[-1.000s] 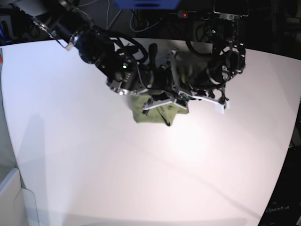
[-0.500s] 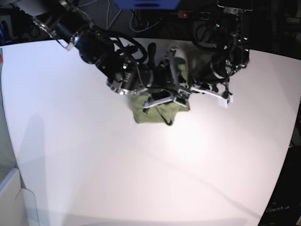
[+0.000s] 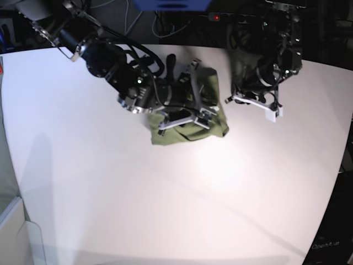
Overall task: Fold the T-shirt properly
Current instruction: 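Press the bundled shirt down with both grippers, then tuck the loose fabric edge under the bundle with the right gripper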
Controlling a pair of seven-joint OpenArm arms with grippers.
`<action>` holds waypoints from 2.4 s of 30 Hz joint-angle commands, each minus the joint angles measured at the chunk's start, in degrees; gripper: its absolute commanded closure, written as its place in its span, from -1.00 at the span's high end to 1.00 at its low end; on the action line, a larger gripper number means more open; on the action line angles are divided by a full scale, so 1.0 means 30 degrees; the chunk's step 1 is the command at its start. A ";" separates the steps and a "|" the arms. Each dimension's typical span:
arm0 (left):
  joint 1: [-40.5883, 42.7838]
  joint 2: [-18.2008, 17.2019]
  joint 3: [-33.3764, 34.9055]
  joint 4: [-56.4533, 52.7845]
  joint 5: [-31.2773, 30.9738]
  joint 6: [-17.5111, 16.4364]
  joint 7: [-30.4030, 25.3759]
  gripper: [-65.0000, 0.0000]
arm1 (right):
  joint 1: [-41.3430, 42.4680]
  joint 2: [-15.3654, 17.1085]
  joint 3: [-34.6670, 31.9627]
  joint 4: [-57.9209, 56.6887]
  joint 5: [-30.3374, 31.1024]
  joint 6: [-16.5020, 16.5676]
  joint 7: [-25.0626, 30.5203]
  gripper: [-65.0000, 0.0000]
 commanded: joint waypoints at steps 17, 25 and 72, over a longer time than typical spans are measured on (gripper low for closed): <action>0.1767 -0.3591 -0.0024 0.0070 -0.3992 -0.0006 -0.0100 -0.95 | -0.0498 0.1113 0.0153 0.2338 0.0160 0.0019 0.1794 -0.32; 0.1650 -0.3620 0.0005 0.0041 -0.3992 -0.0006 -0.0100 -0.95 | -0.0879 0.1376 0.0153 0.2631 0.0160 -0.0010 0.1794 -0.33; 0.2587 -0.5788 0.3492 0.0627 -0.3992 -0.3551 0.0105 -0.95 | -0.2696 0.4776 0.2205 0.2573 -0.2038 0.0019 0.1794 -1.00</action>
